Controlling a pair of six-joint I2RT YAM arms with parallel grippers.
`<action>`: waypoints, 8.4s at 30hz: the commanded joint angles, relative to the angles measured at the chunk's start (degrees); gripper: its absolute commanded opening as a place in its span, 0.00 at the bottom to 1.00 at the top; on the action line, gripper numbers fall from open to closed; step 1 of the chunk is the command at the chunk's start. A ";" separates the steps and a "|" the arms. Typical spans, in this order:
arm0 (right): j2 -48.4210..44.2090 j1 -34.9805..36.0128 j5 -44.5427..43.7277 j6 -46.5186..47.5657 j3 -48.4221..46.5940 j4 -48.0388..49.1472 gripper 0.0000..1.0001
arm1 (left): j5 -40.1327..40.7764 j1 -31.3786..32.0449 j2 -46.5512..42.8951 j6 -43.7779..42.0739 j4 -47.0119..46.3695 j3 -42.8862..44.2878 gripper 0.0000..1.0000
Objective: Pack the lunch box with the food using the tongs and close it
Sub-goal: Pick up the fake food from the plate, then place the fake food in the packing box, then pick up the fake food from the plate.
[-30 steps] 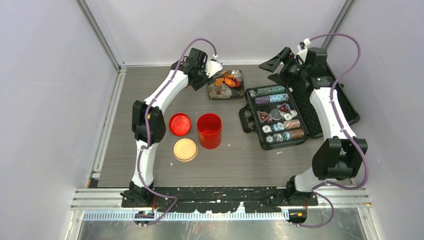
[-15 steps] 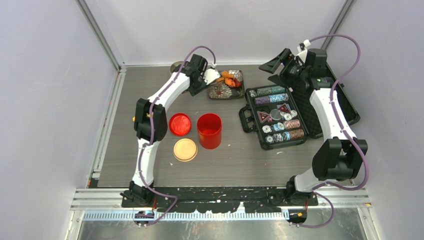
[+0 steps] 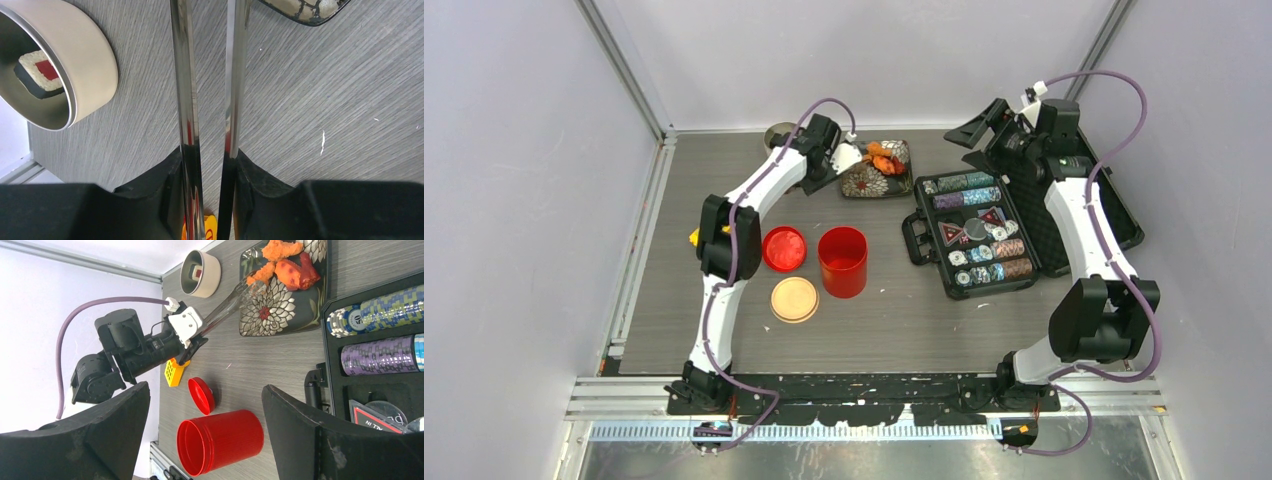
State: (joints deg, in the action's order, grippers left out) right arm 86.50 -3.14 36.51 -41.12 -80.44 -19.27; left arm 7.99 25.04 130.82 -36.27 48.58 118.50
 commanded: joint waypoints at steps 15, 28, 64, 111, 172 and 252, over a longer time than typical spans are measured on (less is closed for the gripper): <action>-3.31 -0.47 -0.48 0.52 0.93 2.82 0.86 | -4.05 -4.30 -10.16 4.78 0.72 -1.47 0.26; -3.35 -0.54 -0.22 2.58 1.02 1.82 0.86 | -14.15 -5.09 -17.09 7.24 4.79 -2.68 0.26; -4.15 -0.82 0.80 14.55 0.21 -7.16 0.85 | -26.41 -4.88 -67.44 -0.63 21.29 -40.32 0.28; -5.38 -1.80 0.29 15.28 0.79 -7.10 0.85 | -15.11 -4.01 -44.95 -1.70 6.21 -23.64 0.51; -3.82 -6.31 -1.18 16.76 0.80 -7.68 0.85 | -22.02 -8.52 16.56 -29.24 -7.22 25.82 0.48; -2.74 -5.32 3.08 18.65 0.22 -8.98 0.91 | -38.80 -14.30 -50.81 -20.89 15.85 -29.39 0.18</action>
State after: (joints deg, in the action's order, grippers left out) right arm 83.66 -9.37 38.74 -24.60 -78.72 -28.73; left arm -26.92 10.85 87.13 -52.97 55.70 93.12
